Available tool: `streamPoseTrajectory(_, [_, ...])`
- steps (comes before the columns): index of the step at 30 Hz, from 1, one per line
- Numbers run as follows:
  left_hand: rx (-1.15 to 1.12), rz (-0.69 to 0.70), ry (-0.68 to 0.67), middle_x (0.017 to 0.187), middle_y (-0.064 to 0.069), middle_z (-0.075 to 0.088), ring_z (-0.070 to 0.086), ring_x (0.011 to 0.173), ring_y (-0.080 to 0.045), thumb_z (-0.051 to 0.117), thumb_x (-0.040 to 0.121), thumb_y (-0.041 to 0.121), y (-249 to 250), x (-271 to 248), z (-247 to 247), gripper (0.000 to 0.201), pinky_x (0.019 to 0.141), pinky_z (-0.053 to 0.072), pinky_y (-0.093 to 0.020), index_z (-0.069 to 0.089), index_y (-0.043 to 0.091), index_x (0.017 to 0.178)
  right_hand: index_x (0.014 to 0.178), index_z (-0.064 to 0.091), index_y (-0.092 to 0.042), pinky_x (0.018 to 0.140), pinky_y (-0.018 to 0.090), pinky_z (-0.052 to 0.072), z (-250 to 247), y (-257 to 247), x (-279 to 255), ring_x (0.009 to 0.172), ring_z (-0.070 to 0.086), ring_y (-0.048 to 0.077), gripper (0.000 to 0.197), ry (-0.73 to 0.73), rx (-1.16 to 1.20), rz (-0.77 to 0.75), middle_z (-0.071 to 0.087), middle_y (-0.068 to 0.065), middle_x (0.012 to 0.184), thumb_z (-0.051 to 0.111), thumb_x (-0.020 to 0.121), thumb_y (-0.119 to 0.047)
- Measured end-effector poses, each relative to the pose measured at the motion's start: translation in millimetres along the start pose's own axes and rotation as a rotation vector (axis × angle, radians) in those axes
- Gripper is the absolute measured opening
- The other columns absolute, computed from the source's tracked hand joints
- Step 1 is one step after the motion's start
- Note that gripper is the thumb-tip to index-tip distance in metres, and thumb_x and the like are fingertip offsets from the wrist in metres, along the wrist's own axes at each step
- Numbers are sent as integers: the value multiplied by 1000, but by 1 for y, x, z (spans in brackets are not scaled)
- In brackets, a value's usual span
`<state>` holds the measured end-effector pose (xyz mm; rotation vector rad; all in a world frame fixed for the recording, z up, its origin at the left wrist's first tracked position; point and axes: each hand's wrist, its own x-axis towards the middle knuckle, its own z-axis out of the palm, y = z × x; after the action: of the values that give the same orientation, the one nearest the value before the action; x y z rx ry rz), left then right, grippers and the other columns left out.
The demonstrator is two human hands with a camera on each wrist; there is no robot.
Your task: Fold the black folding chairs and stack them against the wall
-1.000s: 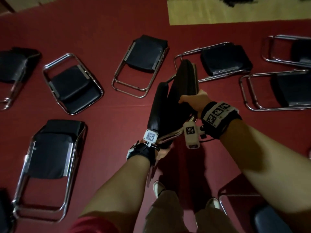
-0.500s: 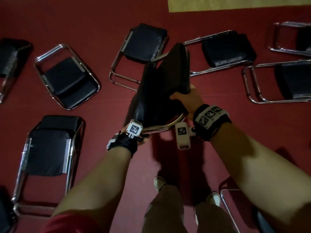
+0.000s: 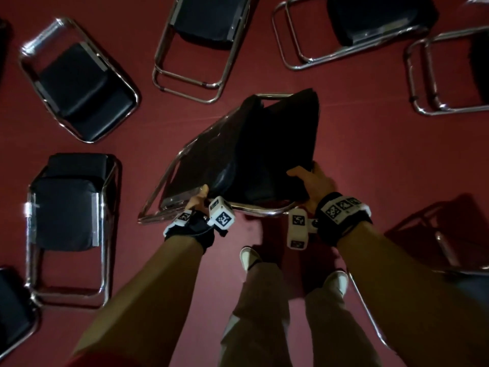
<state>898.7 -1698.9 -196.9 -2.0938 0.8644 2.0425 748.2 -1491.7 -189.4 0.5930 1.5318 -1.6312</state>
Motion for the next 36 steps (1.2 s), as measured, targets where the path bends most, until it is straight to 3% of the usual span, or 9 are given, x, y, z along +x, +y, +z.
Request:
streamPoseTrajectory(5, [56, 0, 40, 61, -4, 52, 53, 50, -20, 51, 102, 45, -50, 7, 33, 41, 51, 44, -28, 55, 10, 81, 133, 52, -22, 85, 62, 54, -73, 51, 23, 105, 67, 39, 70, -1, 66, 116, 66, 15, 122, 78, 69, -14])
streamPoseTrajectory(9, [130, -27, 81, 75, -5, 55, 55, 54, -20, 53, 100, 45, -102, 25, 60, 39, 42, 47, -26, 60, 10, 114, 136, 51, -24, 87, 56, 55, -138, 100, 52, 107, 65, 38, 54, -41, 117, 201, 64, 14, 122, 64, 87, -5])
streamPoseTrajectory(12, [193, 26, 111, 107, -15, 67, 65, 67, -19, 48, 104, 37, -150, 41, 79, 40, 70, 57, -31, 58, 4, 125, 136, 54, -20, 82, 50, 58, -182, 140, 77, 108, 65, 38, 53, -62, 151, 267, 64, 18, 126, 65, 86, -6])
streamPoseTrajectory(15, [173, -19, 98, 69, -6, 69, 64, 51, -17, 51, 102, 41, -198, 66, 91, 36, 46, 51, -21, 63, 8, 110, 136, 54, -18, 89, 50, 56, -218, 177, 102, 107, 68, 33, 52, -66, 154, 281, 66, 15, 124, 70, 87, -10])
streamPoseTrajectory(18, [70, -55, 102, 70, -5, 68, 60, 45, -16, 52, 101, 46, -240, 99, 100, 42, 47, 50, -19, 65, 10, 118, 140, 51, -14, 86, 46, 57, -250, 209, 128, 106, 69, 30, 62, -13, 170, 307, 67, 12, 123, 78, 83, -18])
streamPoseTrajectory(22, [54, -8, 93, 45, 5, 58, 52, 35, -6, 48, 104, 36, -283, 144, 118, 31, 37, 41, -17, 58, 14, 86, 137, 55, -12, 90, 46, 56, -283, 255, 169, 111, 67, 31, 67, -37, 148, 346, 67, 13, 125, 82, 79, -30])
streamPoseTrajectory(27, [27, 16, 162, 85, -1, 62, 57, 66, -13, 65, 96, 34, -321, 182, 116, 31, 42, 46, -17, 65, 9, 113, 132, 60, -8, 99, 49, 50, -306, 310, 194, 114, 65, 34, 87, -22, 190, 471, 66, 16, 125, 93, 57, -37])
streamPoseTrajectory(31, [-15, 63, 171, 123, -10, 68, 66, 88, -20, 69, 94, 29, -348, 203, 109, 46, 51, 53, -20, 59, 8, 134, 129, 62, -6, 102, 48, 48, -314, 357, 200, 115, 64, 34, 66, 16, 241, 501, 66, 16, 125, 82, 75, -37])
streamPoseTrajectory(36, [38, 57, 145, 107, -7, 67, 58, 66, -9, 68, 94, 33, -381, 228, 90, 53, 49, 50, -16, 57, 3, 136, 127, 62, -3, 100, 44, 51, -319, 417, 205, 113, 65, 33, 53, 88, 289, 480, 66, 17, 124, 73, 85, -33])
